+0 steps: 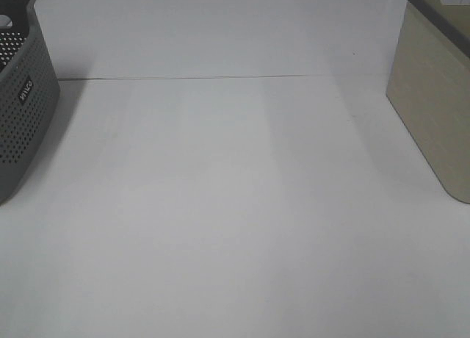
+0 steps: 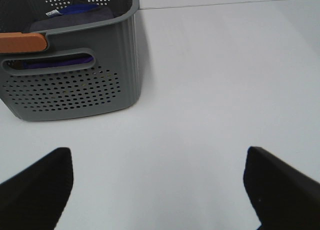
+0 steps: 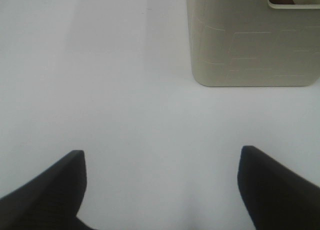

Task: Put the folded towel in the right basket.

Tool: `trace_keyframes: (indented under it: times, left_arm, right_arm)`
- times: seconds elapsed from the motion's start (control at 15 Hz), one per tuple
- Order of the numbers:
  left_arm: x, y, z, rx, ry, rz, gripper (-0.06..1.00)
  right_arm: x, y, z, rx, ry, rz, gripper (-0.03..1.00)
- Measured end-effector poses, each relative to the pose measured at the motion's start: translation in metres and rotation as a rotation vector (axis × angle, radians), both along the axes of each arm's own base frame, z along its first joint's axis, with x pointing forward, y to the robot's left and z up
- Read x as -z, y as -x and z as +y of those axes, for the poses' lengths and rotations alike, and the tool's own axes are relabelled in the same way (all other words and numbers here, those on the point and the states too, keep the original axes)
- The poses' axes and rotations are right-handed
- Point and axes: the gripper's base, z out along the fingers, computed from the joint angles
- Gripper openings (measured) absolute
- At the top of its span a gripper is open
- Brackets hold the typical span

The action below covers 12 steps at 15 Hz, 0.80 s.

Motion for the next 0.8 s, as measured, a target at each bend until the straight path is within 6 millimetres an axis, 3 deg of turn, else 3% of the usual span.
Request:
trace_keyframes:
  times: [0.8]
  left_arm:
    - [0.0,0.0,0.0,0.0,0.0,0.0,0.88]
  right_arm:
    - [0.001,0.012,0.003,-0.046,0.005,-0.078,0.78]
